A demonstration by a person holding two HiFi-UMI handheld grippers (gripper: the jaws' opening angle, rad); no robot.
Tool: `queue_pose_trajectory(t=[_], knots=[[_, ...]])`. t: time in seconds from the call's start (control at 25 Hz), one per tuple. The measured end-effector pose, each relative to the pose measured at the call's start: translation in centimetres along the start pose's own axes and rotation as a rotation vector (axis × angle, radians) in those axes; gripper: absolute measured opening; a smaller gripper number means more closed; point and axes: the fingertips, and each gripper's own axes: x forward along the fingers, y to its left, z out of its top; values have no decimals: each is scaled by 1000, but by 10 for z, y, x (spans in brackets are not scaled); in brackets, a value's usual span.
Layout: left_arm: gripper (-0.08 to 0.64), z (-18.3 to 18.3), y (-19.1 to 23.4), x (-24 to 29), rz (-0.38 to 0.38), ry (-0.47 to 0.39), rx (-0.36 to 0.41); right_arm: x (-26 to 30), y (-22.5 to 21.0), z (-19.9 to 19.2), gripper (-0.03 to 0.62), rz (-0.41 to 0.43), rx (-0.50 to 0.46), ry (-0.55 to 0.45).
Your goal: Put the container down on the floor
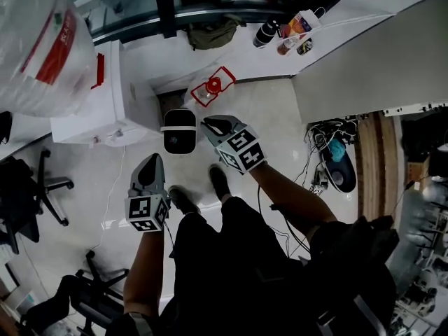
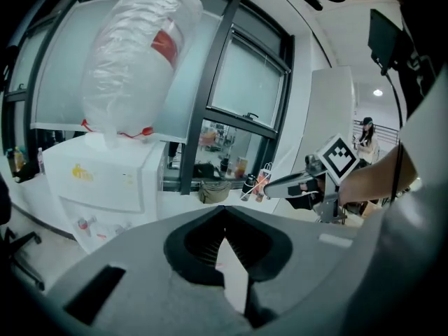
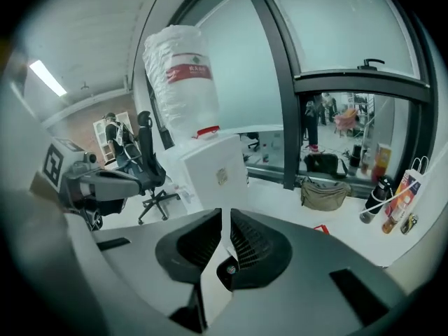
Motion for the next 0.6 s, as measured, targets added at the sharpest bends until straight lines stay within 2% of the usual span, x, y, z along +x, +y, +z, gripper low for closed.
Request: queue_pose_trajectory(t=[0.32, 0.6], knots=[[11, 39, -27, -25, -35, -47, -1, -51, 17, 49, 21, -29, 59, -123], [11, 77, -44, -39, -49, -113, 23, -80, 32, 90, 15, -9, 51, -196]])
